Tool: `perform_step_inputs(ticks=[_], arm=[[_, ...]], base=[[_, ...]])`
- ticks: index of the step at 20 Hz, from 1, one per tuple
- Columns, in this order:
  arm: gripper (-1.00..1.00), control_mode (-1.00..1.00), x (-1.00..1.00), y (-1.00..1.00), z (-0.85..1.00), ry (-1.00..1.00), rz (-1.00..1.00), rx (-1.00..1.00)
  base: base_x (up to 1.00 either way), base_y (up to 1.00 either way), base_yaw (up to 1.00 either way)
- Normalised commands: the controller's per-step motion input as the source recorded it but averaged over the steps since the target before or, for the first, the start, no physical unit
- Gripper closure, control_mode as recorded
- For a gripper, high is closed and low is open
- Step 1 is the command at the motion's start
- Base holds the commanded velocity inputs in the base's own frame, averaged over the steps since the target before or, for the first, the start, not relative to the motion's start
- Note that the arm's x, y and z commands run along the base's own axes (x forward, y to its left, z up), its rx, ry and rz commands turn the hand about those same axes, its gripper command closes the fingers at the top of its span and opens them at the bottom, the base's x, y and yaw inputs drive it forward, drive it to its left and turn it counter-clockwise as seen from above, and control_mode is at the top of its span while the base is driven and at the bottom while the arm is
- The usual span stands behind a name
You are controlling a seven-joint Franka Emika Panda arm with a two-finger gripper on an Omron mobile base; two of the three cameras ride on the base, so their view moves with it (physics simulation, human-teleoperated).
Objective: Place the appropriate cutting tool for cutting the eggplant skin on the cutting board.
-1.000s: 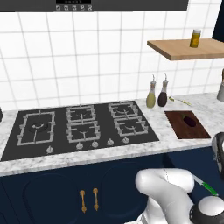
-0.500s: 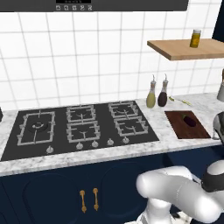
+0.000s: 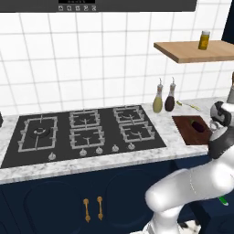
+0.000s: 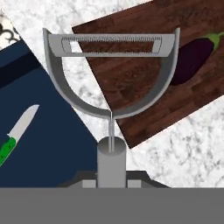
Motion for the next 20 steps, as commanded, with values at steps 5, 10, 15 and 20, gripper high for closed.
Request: perform_step_inputs(ticks=[5,10,15,20], arm=[[1.00,-1.00,1.00,0.00,-0.47,0.05,0.04,0.00],[1.00,-1.00,0.84,0.00,-0.45,0.03,0.05,0.02],[1.00,-1.00,0.43,0.00,-0.34,0.01,0.05,0.02],[-1.00,-1.00,0.08,0.18,-0.50,0.06,0.00,0.00]], base=[[0.00,0.00,0.00],[0.00,0.00,0.00],[0.00,0.00,0.00],[0.00,0.00,0.00]])
